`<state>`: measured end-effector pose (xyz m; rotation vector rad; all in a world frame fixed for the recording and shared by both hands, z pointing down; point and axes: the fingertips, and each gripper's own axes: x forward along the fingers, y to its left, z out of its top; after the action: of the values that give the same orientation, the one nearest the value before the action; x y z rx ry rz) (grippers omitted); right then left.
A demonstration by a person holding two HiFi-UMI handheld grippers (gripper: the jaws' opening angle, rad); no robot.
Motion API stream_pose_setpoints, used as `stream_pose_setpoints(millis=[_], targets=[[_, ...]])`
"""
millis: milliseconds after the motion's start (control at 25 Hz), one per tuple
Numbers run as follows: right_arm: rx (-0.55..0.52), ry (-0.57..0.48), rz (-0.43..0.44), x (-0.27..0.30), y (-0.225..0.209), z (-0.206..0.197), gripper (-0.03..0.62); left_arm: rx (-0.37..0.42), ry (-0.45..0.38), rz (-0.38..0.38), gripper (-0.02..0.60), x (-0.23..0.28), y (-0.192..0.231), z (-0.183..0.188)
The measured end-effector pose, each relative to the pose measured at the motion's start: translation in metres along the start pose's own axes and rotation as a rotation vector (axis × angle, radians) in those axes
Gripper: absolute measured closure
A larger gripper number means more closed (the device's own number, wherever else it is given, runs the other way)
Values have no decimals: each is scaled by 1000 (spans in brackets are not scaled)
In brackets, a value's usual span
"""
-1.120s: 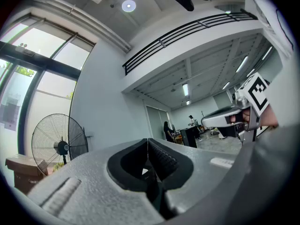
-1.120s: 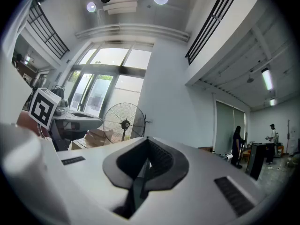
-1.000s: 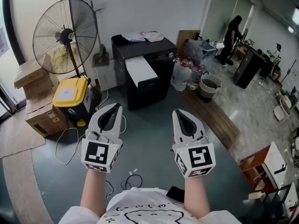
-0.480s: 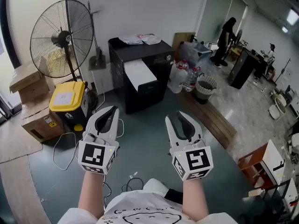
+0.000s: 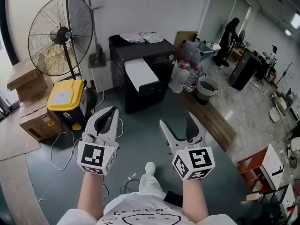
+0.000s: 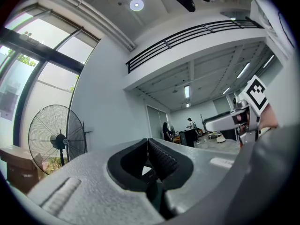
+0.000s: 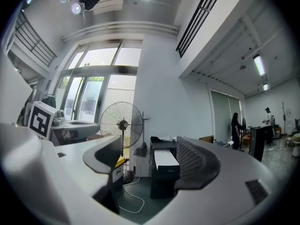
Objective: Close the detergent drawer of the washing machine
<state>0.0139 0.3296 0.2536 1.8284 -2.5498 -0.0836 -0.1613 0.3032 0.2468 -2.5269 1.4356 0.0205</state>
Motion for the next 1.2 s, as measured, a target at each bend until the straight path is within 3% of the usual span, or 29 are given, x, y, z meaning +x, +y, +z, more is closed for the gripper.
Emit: stream_pose_setpoints(millis=[160, 760, 1200], targets=[[72, 1, 16, 25, -18, -4, 235, 3, 1, 18, 565, 24, 10, -6], [60, 16, 49, 162, -124, -16, 235, 6, 29, 98, 565, 172, 51, -29], [153, 49, 111, 247, -193, -41, 235, 0, 61, 168, 565, 257, 62, -52]])
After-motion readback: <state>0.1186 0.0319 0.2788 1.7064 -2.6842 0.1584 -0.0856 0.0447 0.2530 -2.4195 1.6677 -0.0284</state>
